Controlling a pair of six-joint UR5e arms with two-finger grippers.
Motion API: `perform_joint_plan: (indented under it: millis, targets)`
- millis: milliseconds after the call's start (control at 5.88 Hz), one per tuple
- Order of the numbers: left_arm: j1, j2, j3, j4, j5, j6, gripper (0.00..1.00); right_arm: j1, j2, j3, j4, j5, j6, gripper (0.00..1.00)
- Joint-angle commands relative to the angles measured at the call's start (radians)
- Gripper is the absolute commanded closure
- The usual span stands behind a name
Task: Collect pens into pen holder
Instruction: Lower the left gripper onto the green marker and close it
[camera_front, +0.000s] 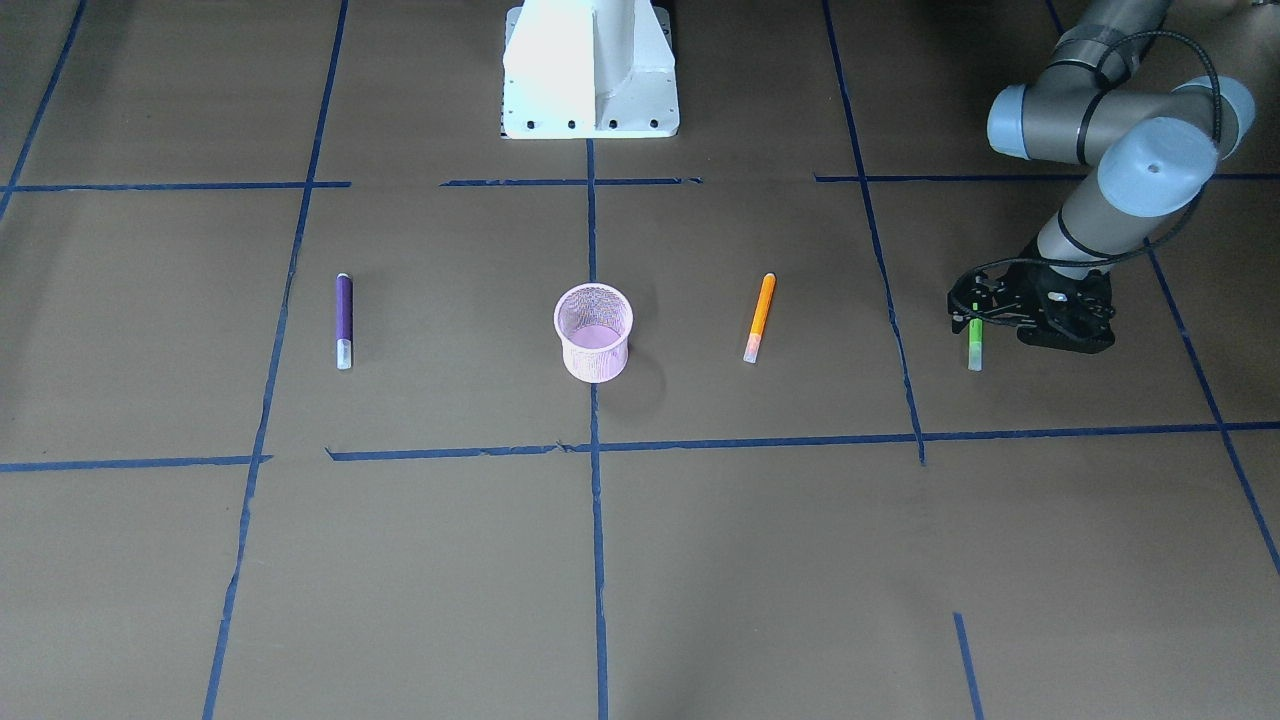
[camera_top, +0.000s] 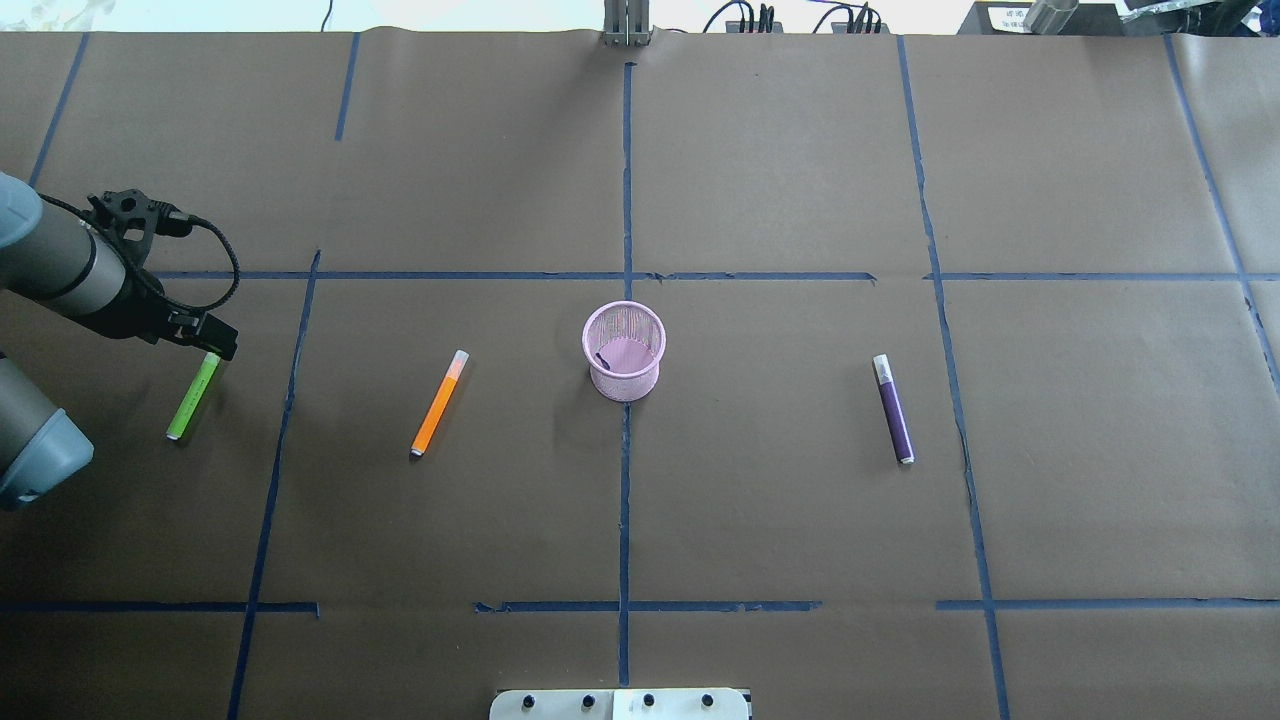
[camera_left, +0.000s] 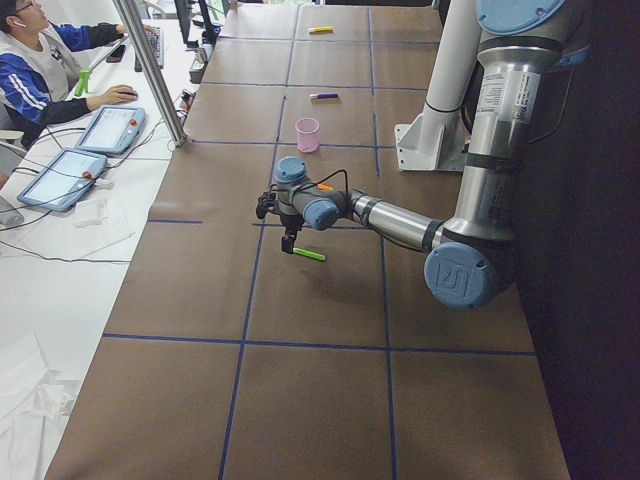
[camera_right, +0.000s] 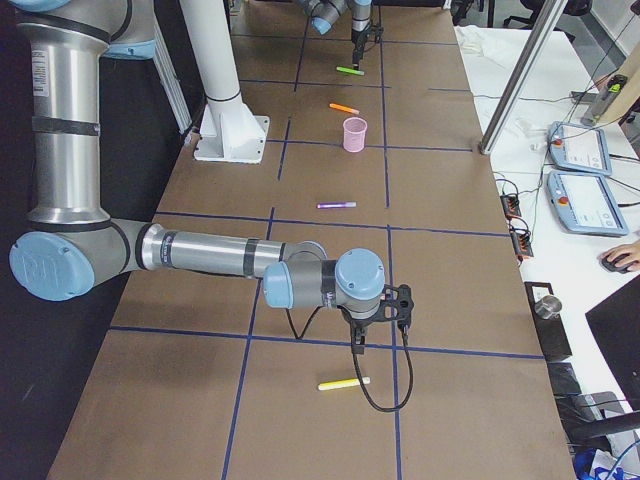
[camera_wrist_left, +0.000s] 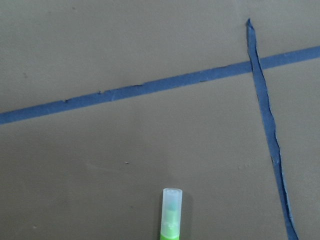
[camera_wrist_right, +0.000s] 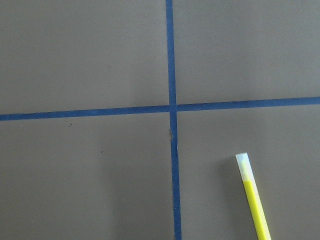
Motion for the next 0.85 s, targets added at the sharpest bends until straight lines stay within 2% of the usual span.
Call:
perform_joint_plan:
  millis: [0,680]
  targets:
    - [0.019,-0.014,0.024,-0.001,0.018,-0.002,0.00,0.000,0.005,0.000,-0.003,0.001,0.001,0.00]
    - [0.022,-0.048,0.095,-0.002,0.018,0.006,0.04,0.000,0.004,0.000,-0.004,0.004,0.002,0.00]
